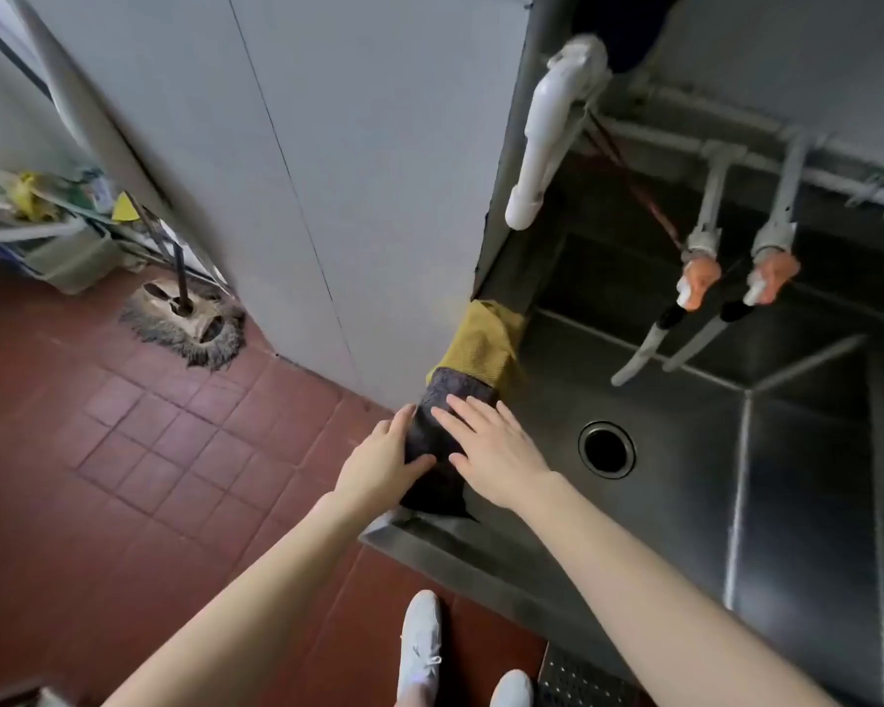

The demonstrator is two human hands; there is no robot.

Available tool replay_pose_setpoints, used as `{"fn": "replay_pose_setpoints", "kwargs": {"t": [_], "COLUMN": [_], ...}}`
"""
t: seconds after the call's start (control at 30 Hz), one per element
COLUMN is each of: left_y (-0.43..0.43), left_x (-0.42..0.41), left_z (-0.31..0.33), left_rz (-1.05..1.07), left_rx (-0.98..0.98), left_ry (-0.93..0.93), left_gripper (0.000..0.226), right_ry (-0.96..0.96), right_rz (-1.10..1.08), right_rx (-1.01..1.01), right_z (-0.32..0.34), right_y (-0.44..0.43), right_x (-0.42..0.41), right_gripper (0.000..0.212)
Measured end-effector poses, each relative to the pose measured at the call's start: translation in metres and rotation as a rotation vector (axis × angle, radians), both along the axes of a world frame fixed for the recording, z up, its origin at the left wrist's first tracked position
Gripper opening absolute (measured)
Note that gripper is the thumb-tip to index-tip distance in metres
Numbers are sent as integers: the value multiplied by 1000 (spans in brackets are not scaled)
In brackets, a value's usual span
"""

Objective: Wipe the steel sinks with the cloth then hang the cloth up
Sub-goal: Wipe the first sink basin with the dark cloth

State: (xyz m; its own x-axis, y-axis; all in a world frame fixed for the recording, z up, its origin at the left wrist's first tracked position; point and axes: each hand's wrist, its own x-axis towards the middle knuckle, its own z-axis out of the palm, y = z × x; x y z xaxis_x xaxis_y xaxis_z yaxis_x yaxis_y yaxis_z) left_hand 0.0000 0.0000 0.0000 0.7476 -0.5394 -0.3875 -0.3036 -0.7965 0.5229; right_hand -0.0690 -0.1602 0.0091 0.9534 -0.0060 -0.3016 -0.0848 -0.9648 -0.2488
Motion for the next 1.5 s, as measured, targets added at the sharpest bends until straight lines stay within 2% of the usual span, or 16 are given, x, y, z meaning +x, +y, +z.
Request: {"fn": "replay_pose_setpoints", "kwargs": {"t": [0.27,0.57,0.73,0.9,1.0,1.13,1.2,1.27,1.4,1.5], "left_y": [2,3,0,-22,-44,-91,-121,-153,-208,-239], "left_x": [6,6,-9,-27,-36,-50,-57,-65,-76,-77], "left_z": [-4,14,39,71,81,78,70,56,12,-20], "left_rz": [67,87,-19,-103,-154,-258,-295,-331,-463,-560], "left_rx": [-101,-83,-132,-245,-267,-180,-102,-26,71,61], "left_ry": [-44,-191,-344,-393,-414,-420,-375,-337,-288,-253], "left_gripper": [63,53,50,46,38,21,19,20,22,20], "right_ry": [-98,-100,-244,-390,-314,-169,-132,-70,90,67], "right_rz": [61,107,150,193,181,58,5,-50,-134,-213], "right_rx": [-106,-41,37,183,202,181,231,300,345,221], "right_z": [-16,-11,2,23,40,53,50,39,-5,-49], "right_y": [-1,-3,-15,-47,-78,-126,-153,-181,-229,-253], "right_x": [2,1,6,-1,-22,-60,-77,-94,-125,-142], "right_gripper": [65,64,72,38,33,32,38,42,19,17]}}
